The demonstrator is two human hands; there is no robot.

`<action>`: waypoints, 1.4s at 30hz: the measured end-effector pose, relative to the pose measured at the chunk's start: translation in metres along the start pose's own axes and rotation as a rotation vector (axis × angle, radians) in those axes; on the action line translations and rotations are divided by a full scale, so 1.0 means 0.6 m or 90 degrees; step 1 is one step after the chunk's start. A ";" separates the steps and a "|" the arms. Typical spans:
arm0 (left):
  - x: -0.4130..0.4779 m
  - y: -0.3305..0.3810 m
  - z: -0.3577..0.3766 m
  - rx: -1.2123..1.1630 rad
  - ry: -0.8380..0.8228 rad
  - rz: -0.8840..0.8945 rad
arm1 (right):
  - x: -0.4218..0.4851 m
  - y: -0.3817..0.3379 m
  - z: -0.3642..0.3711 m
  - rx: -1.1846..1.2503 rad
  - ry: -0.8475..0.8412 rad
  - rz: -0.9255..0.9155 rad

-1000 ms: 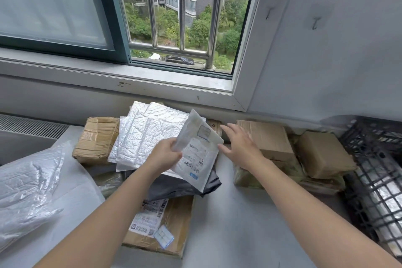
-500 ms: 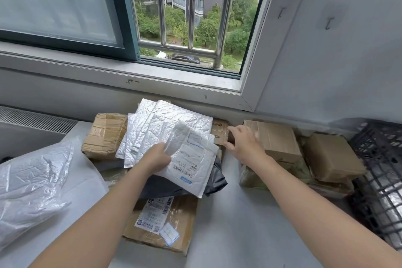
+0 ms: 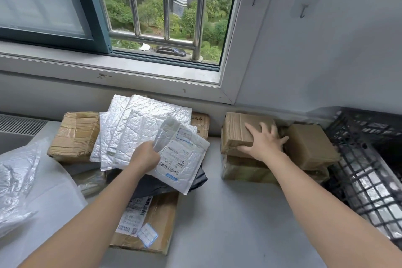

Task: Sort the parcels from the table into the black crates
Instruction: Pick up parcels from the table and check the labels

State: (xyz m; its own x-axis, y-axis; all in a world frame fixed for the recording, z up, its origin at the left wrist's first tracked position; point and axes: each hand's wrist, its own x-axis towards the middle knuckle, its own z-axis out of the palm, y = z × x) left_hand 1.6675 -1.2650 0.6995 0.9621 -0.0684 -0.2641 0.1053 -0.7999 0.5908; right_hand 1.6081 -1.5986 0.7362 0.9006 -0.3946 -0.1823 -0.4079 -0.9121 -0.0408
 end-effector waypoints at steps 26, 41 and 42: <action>0.013 0.038 0.009 0.005 0.035 -0.050 | 0.087 0.056 -0.024 0.016 -0.125 -0.095; -0.007 0.001 -0.069 -0.054 0.162 -0.132 | 0.071 -0.092 -0.051 0.109 -0.064 -0.280; -0.015 -0.011 -0.092 -0.066 0.183 -0.141 | 0.065 -0.115 -0.050 0.129 -0.063 -0.283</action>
State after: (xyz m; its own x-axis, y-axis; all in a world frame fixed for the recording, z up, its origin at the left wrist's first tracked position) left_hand 1.6723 -1.2263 0.7401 0.9431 0.2810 -0.1779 0.3291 -0.7110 0.6214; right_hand 1.6756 -1.5542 0.7613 0.9795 0.0483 -0.1956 -0.0179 -0.9461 -0.3235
